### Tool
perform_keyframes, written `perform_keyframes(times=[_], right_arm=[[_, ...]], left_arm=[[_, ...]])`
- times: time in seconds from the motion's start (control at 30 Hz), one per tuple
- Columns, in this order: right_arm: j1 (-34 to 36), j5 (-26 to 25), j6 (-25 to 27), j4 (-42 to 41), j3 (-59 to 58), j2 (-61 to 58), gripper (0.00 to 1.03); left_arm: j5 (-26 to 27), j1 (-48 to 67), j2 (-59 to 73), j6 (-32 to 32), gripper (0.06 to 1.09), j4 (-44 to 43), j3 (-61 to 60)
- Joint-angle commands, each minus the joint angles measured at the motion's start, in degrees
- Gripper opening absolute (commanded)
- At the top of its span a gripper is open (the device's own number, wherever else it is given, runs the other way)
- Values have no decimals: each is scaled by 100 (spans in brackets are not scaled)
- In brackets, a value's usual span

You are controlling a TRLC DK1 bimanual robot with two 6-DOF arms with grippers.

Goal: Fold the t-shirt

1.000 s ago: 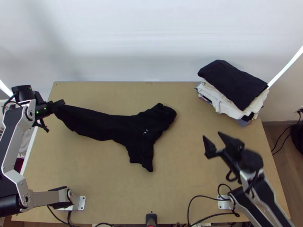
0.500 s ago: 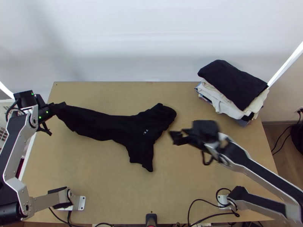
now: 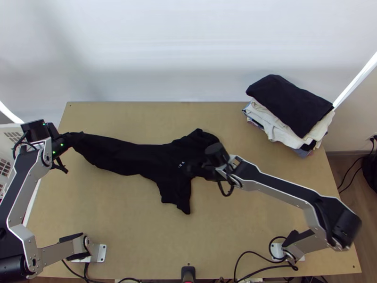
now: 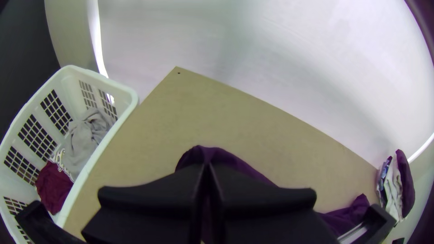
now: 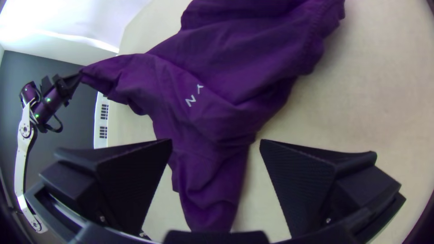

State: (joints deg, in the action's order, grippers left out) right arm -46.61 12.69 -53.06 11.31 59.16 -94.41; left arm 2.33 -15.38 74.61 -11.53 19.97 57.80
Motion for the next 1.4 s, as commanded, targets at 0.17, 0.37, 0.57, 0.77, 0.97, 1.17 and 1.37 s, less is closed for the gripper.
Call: perform_keyframes(times=[0.17, 0.37, 0.57, 0.77, 0.97, 1.17, 1.37], right_arm=[[-331, 243, -469, 319, 465, -447, 87], [-437, 296, -627, 433, 623, -605, 69], [-393, 296, -574, 372, 703, -921, 50], [-314, 296, -627, 275, 720, -1009, 21], [-173, 76, -442, 258, 799, -719, 3], [-217, -1040, 595, -191, 764, 485, 3], [-270, -1462, 1966, -437, 817, 1302, 3]], left_arm=[[31, 26, 177, 169, 9, -221, -58], [31, 0, 291, 186, 9, -292, -50], [31, 8, 309, 195, 9, -309, -50], [31, -27, 309, 239, 9, -309, -32], [31, -97, 124, 204, 9, -300, 38], [31, -211, -597, 10, 9, -318, 311], [-4, -247, -1300, -315, 9, -432, 662]])
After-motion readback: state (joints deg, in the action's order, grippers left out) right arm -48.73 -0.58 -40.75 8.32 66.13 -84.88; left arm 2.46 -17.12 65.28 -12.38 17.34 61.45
